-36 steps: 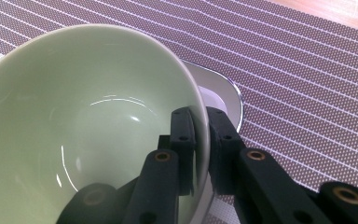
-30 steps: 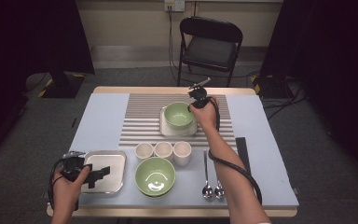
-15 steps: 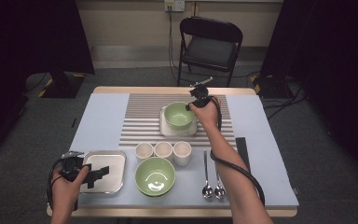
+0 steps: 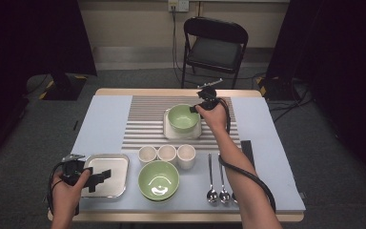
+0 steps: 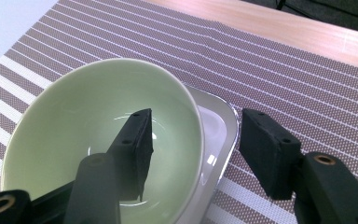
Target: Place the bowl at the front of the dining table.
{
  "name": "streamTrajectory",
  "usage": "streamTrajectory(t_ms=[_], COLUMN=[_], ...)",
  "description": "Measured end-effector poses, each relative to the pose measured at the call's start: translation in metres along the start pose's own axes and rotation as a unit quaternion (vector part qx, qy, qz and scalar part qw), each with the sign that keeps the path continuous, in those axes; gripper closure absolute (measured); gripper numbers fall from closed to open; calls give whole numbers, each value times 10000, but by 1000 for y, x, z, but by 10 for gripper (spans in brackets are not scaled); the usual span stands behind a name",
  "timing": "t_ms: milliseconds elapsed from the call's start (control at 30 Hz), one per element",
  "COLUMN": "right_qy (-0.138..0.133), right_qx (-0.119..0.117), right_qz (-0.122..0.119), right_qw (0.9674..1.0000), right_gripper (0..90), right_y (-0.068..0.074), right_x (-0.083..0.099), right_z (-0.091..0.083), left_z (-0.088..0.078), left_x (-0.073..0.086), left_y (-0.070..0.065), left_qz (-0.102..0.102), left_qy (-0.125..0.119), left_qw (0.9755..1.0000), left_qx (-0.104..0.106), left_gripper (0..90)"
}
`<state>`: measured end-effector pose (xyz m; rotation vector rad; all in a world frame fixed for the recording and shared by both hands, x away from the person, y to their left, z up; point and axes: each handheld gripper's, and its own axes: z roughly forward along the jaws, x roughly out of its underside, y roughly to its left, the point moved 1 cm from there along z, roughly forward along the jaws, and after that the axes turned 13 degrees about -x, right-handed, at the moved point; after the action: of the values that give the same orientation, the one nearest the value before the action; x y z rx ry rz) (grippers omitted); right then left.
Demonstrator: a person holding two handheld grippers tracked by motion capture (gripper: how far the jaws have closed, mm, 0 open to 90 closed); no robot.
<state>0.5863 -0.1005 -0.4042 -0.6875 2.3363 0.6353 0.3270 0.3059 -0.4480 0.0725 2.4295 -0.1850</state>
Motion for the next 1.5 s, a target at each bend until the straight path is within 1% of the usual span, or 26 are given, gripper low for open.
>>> streamTrajectory(t_ms=[67,133,200,267,300,333,467,500,667,800,900,967,1033,1300,1500], right_qy=[38,14,21,38,53,63,85,82,84,115,136,158,166,164,158], right_qx=[-51,-66,-97,-101,-129,-110,-144,-186,-224,-239,-363,-338,-390,-438,-457], right_qz=[42,16,61,8,4,16,-31,-41,-43,-112,-116,-145,-169,-301,-336], right_qw=[10000,10000,9999,9999,9999,9999,9999,9998,9997,9996,9992,9992,9990,9985,9983], right_gripper=[386,366,331,306,295,273,239,229,185,172,158,159,154,156,157], right_y=[-1,-2,-2,-3,-3,-4,-4,-4,-3,-2,-1,0,1,6,7], right_x=[1,3,3,4,5,5,6,7,9,10,11,11,11,12,15], right_z=[-1,-2,-3,-5,-6,-7,-10,-11,-15,-17,-19,-20,-22,-29,-34], left_z=[0,0,0,0,0,0,0,1,1,1,1,0,0,-1,-2], left_x=[0,0,0,0,0,0,-1,-1,-1,-1,-1,-1,-1,-1,-2], left_y=[0,-1,-1,-1,-1,-1,-2,-3,-3,-3,-3,-3,-3,-2,-2], left_qz=[6,14,29,30,35,36,36,40,52,51,56,63,67,56,76], left_qy=[-1,-3,3,0,4,5,10,12,20,13,15,11,5,-11,-22], left_qw=[10000,10000,10000,10000,10000,10000,10000,10000,10000,10000,10000,10000,10000,10000,10000], left_qx=[-10,-12,-8,-7,-12,-9,-8,-4,-26,-21,-27,-26,-7,-41,-45], left_gripper=[191,191,191,191,191,191,191,191,191,191,191,191,191,191,191])
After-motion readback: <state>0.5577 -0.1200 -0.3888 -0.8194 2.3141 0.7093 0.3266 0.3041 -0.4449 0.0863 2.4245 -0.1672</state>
